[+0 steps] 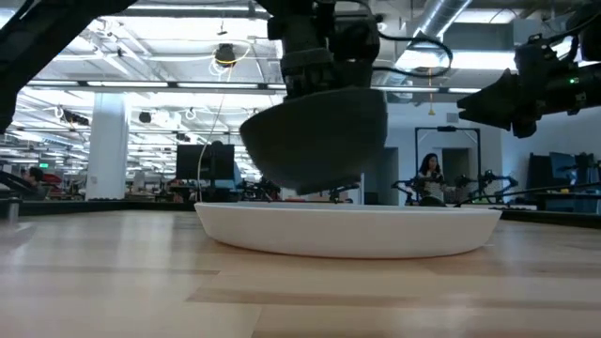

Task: Set table place
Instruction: Place the black bowl on the white plate

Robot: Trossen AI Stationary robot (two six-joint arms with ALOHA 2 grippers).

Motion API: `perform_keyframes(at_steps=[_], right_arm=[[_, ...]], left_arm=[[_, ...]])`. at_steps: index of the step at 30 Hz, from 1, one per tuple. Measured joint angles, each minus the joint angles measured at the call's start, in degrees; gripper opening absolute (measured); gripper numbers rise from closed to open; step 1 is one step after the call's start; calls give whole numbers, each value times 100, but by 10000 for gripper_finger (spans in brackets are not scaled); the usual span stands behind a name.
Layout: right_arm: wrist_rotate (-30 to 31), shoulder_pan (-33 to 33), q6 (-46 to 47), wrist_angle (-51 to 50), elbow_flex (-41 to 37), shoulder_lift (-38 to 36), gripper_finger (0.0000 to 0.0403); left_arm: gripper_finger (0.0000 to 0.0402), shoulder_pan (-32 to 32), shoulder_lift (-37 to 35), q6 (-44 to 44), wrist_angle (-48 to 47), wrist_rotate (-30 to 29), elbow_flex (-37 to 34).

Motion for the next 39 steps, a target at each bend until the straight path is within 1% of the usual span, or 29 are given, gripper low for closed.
perform_keyframes(at_steps=[6, 14, 17, 25, 33, 39], right_arm=[[-2, 2, 0, -18, 0, 0, 224], [-7, 2, 2, -72, 0, 0, 224], [-4, 2, 2, -72, 0, 0, 224], [-4, 2, 2, -74, 0, 0, 224], [-4, 2, 0, -76, 0, 0, 224], [-4, 2, 0, -79, 0, 0, 224]], left_arm=[[0, -34, 156, 1, 146, 315, 2], [0, -40, 351, -151, 314, 192, 15], [0, -35, 521, -173, 194, 119, 8], [1, -37, 597, -233, 213, 175, 12], [18, -41, 593, -532, 243, 116, 6], [24, -46, 593, -681, 270, 364, 4]])
